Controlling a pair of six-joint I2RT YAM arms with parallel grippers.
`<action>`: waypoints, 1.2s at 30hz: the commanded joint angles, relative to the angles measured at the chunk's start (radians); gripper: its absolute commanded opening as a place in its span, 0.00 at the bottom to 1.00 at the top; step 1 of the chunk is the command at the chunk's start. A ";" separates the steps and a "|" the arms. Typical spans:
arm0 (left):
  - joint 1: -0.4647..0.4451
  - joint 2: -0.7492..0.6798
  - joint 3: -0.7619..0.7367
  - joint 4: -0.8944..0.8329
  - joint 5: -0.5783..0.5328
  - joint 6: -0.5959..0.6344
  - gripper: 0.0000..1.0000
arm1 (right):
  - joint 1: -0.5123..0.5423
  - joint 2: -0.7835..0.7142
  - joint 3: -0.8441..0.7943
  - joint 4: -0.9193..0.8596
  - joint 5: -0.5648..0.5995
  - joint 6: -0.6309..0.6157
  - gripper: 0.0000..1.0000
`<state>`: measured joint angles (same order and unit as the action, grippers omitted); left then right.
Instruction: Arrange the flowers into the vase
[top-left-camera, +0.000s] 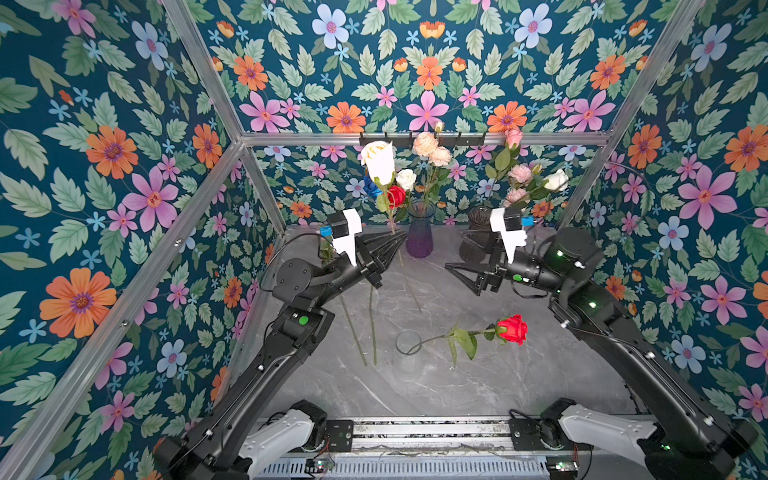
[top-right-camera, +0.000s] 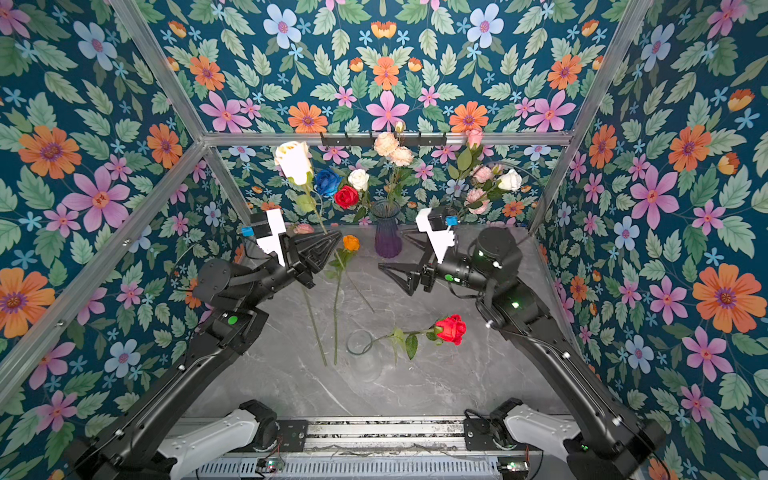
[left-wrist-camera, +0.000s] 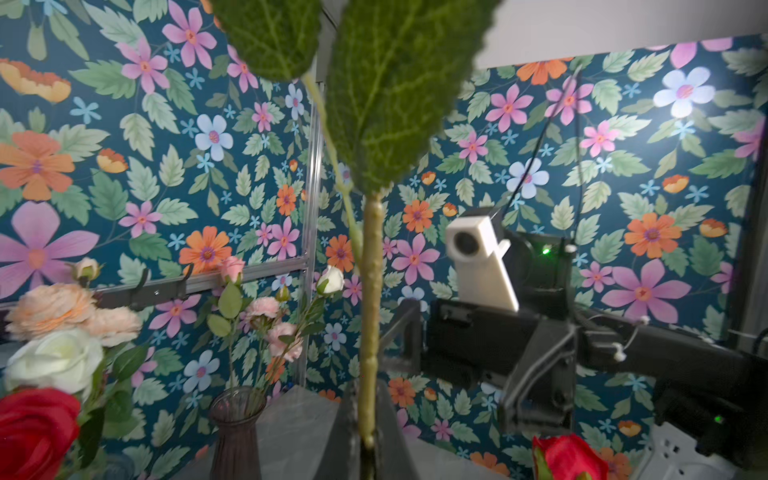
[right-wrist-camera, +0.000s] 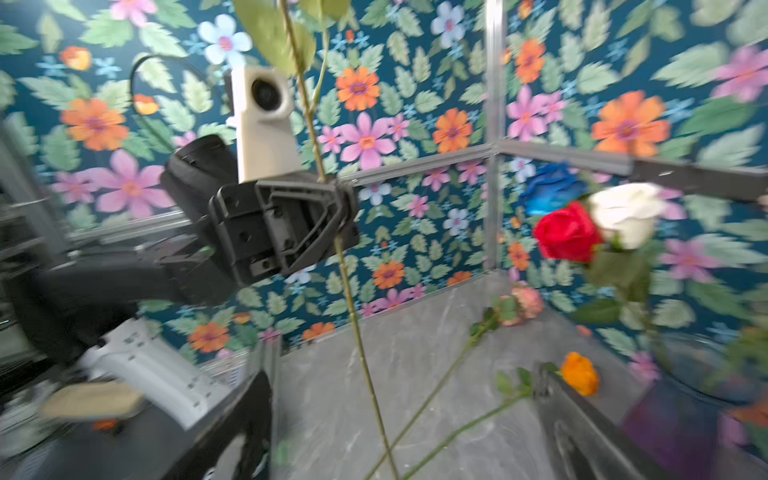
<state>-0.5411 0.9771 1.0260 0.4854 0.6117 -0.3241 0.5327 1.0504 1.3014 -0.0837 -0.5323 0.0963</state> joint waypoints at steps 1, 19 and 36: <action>0.001 -0.054 -0.052 -0.142 -0.047 0.099 0.00 | -0.004 -0.075 -0.015 -0.156 0.363 -0.083 0.98; 0.000 -0.083 0.002 -0.118 0.005 0.018 0.00 | -0.004 -0.393 -0.246 -0.337 0.701 -0.003 0.97; -0.002 -0.141 0.010 -0.118 0.060 -0.118 0.00 | -0.004 -0.561 -0.487 -0.434 0.835 0.086 0.97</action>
<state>-0.5430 0.8440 1.0393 0.3202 0.6525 -0.3943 0.5289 0.4973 0.8410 -0.5125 0.2665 0.1539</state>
